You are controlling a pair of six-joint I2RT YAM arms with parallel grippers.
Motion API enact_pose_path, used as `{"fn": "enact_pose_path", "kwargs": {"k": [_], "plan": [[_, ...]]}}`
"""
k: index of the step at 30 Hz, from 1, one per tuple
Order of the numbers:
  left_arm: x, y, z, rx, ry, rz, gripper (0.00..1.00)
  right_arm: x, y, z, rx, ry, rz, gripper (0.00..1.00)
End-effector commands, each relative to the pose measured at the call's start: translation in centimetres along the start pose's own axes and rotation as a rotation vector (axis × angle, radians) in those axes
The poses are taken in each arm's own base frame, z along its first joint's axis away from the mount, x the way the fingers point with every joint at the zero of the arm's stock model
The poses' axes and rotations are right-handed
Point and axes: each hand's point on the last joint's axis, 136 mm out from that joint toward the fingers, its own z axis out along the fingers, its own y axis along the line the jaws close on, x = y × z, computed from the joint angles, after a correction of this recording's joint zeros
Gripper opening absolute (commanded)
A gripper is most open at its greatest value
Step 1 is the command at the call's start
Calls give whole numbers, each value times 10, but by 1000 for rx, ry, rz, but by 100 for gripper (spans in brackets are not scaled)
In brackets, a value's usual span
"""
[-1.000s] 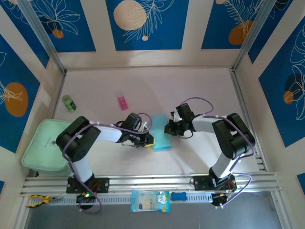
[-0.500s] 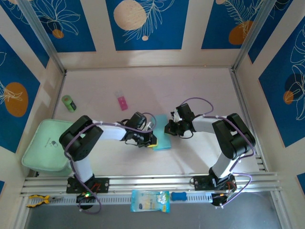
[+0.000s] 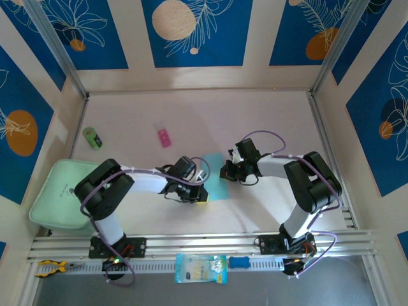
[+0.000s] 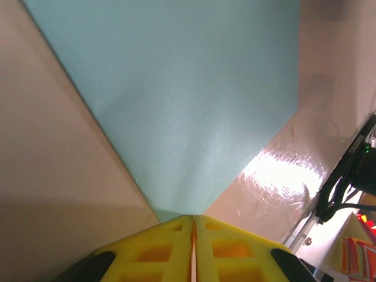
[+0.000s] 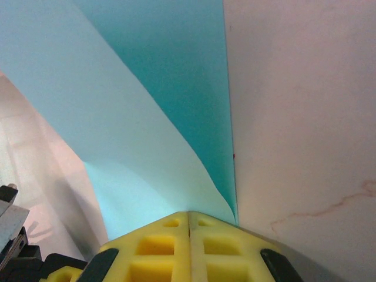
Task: Fold a paper plane with a square sheet of paper (pick it up from the middle)
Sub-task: First fold the square sheet of paper in half at the center of the table.
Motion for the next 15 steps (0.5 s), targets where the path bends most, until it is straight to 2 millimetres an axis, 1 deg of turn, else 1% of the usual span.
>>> {"fn": "enact_pose_path", "kwargs": {"k": [1, 3, 4, 7, 9, 11, 13, 15], "plan": [[37, 30, -1, -143, 100, -13, 11, 47, -59, 8, 216, 125, 112, 0], [34, 28, -5, -184, 87, 13, 10, 48, -59, 8, 215, 129, 114, 0], [31, 24, -8, -188, 72, 30, 10, 47, -58, 8, 212, 128, 112, 0], [17, 1, -24, -151, -10, 76, 11, 48, -56, 8, 202, 133, 104, 0], [3, -10, -38, -134, -79, 114, 12, 48, -54, 8, 195, 137, 96, 0], [-13, -15, -49, -111, -122, 116, 12, 48, -53, 7, 191, 140, 92, 0], [-33, -20, -56, -53, -149, 89, 13, 48, -51, 8, 182, 147, 87, 0], [-56, -22, -60, -14, -173, 67, 13, 47, -49, 8, 175, 149, 80, 0]]}}
